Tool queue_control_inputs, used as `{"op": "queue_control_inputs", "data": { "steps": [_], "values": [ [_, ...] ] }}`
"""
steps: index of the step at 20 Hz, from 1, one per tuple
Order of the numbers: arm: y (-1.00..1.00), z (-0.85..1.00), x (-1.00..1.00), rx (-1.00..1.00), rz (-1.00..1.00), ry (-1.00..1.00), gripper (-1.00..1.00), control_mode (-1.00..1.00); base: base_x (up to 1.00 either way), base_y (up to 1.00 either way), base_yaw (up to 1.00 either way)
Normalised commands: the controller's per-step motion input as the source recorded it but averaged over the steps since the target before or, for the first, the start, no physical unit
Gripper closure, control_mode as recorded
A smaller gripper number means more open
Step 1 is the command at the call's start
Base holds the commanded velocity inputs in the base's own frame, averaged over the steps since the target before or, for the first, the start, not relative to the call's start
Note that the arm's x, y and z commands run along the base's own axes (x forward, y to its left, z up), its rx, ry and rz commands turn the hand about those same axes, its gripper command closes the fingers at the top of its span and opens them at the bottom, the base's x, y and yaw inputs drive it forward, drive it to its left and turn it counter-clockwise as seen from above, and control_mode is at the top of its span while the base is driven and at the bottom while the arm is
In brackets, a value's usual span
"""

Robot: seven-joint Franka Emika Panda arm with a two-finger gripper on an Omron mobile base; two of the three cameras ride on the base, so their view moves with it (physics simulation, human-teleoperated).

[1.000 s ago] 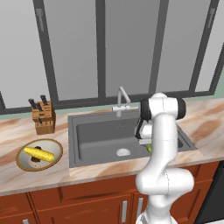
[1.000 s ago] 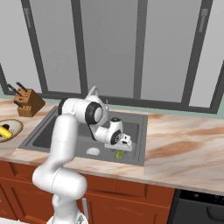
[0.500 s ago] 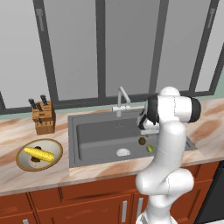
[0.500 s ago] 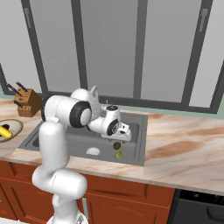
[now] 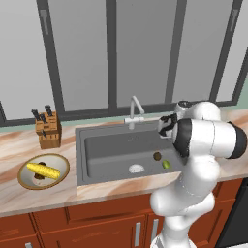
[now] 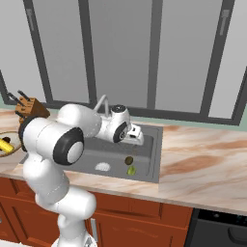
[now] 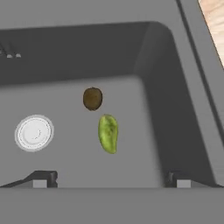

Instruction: There is a mixed pile of frozen fruits and vegetables on the counter. Locate all the frozen vegetables and place the items in a bowl on the counter. Take all the frozen fruits and defrost them in a running sink.

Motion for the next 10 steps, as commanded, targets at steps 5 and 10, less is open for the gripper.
{"op": "queue_control_inputs", "data": {
  "steps": [5,10],
  "values": [
    [0.03,1.00,-0.18,0.00,0.00,-0.06,-1.00,-1.00,0.00,0.00,0.00],
    [0.05,1.00,-0.21,0.00,0.00,-0.05,-1.00,-1.00,0.00,0.00,0.00]
  ]
}}
